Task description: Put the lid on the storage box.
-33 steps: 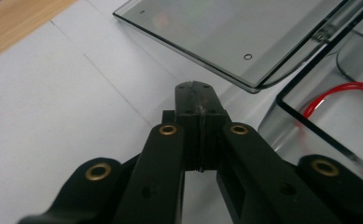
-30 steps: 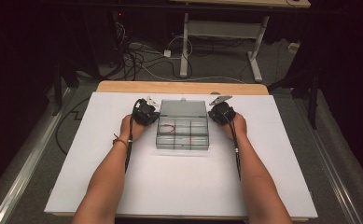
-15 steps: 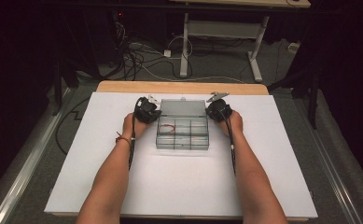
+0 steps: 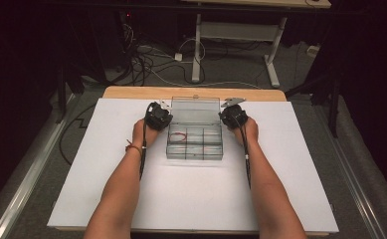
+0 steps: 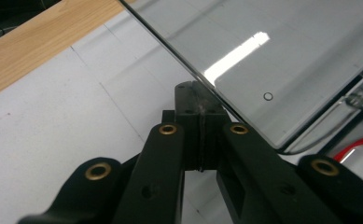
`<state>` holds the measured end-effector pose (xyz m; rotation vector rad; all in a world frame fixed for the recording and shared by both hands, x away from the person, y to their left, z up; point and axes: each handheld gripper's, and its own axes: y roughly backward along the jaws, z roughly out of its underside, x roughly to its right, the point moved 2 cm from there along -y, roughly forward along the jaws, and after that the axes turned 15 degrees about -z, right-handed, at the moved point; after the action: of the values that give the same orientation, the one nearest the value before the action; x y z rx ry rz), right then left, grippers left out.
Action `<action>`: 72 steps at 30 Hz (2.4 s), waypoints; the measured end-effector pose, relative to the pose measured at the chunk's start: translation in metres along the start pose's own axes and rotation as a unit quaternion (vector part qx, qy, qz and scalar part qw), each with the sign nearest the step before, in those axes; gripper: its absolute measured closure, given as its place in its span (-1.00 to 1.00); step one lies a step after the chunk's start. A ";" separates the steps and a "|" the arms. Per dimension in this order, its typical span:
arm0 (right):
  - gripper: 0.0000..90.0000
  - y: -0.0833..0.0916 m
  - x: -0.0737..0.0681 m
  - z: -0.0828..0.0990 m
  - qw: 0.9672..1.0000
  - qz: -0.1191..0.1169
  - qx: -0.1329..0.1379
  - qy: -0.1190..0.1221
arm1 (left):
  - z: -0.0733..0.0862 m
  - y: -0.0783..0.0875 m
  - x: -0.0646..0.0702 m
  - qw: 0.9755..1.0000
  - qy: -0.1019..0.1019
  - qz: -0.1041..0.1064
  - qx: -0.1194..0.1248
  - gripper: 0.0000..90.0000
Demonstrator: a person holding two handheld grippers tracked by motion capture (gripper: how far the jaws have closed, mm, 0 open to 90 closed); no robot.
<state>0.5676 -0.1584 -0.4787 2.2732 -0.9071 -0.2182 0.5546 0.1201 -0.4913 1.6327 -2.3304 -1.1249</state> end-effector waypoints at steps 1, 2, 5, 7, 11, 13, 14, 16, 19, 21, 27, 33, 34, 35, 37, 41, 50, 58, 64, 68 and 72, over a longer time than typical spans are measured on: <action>1.00 0.001 0.000 0.000 1.000 0.001 0.003 0.000 | -0.001 0.000 0.000 1.000 0.000 -0.001 0.001 0.95; 1.00 0.001 0.000 -0.001 1.000 0.002 0.005 -0.001 | -0.001 0.000 0.000 1.000 0.000 -0.002 0.001 0.95; 1.00 0.002 -0.001 -0.002 1.000 0.003 0.010 -0.002 | -0.003 0.002 -0.001 1.000 -0.002 -0.008 0.005 0.95; 1.00 0.004 -0.001 -0.003 1.000 0.007 0.017 -0.002 | -0.005 0.004 -0.001 1.000 -0.005 -0.013 0.007 0.95; 1.00 0.006 -0.003 -0.006 1.000 0.010 0.029 -0.002 | -0.009 0.008 -0.003 1.000 -0.007 -0.021 0.011 0.95; 1.00 0.008 -0.004 -0.008 0.999 0.016 0.030 0.000 | -0.012 0.010 -0.004 1.000 -0.007 -0.027 0.011 0.95; 1.00 0.008 -0.004 -0.009 0.999 0.019 0.029 0.002 | -0.012 0.011 -0.004 1.000 -0.008 -0.028 0.012 0.95; 1.00 0.010 -0.006 -0.010 0.999 0.022 0.033 -0.002 | -0.014 0.013 -0.005 0.999 -0.009 -0.030 0.014 0.95; 1.00 0.013 -0.006 -0.013 0.999 0.025 0.036 0.008 | -0.016 0.015 -0.005 0.999 -0.008 -0.035 0.019 0.95; 1.00 0.015 -0.006 -0.015 0.999 0.025 0.041 0.000 | -0.017 0.017 -0.005 0.999 -0.006 -0.035 0.024 0.95; 1.00 0.021 -0.008 -0.021 0.999 0.031 0.044 0.003 | -0.021 0.022 -0.006 0.999 -0.014 -0.041 0.030 0.95; 1.00 0.027 -0.011 -0.025 0.998 0.029 0.050 0.003 | -0.026 0.026 -0.006 0.998 -0.023 -0.052 0.029 0.95; 1.00 0.028 -0.011 -0.026 0.998 0.032 0.052 0.005 | -0.027 0.027 -0.006 0.998 -0.023 -0.052 0.029 0.95; 1.00 0.028 -0.012 -0.027 0.998 0.033 0.052 0.005 | -0.028 0.028 -0.006 0.998 -0.022 -0.054 0.030 0.95; 1.00 0.029 -0.012 -0.027 0.998 0.035 0.051 0.006 | -0.028 0.030 -0.006 0.998 -0.019 -0.053 0.027 0.95; 1.00 0.030 -0.014 -0.028 0.998 0.037 0.053 0.003 | -0.030 0.032 -0.007 0.998 -0.017 -0.054 0.030 0.95; 1.00 0.033 -0.014 -0.030 0.997 0.043 0.056 0.005 | -0.034 0.036 -0.007 0.997 -0.020 -0.062 0.030 0.95; 1.00 0.035 -0.016 -0.032 0.997 0.052 0.061 0.004 | -0.036 0.038 -0.008 0.997 -0.022 -0.066 0.030 0.95; 1.00 0.036 -0.017 -0.033 0.997 0.055 0.062 0.008 | -0.037 0.040 -0.008 0.997 -0.021 -0.069 0.031 0.95; 1.00 0.038 -0.018 -0.035 0.996 0.058 0.066 0.003 | -0.038 0.041 -0.008 0.997 -0.020 -0.074 0.031 0.95; 1.00 0.039 -0.018 -0.036 0.996 0.059 0.069 0.005 | -0.039 0.043 -0.009 0.997 -0.017 -0.074 0.033 0.95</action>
<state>0.5465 -0.1487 -0.4275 2.3334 -1.0779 -0.0953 0.5421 0.1145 -0.4342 1.8504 -2.3248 -1.1197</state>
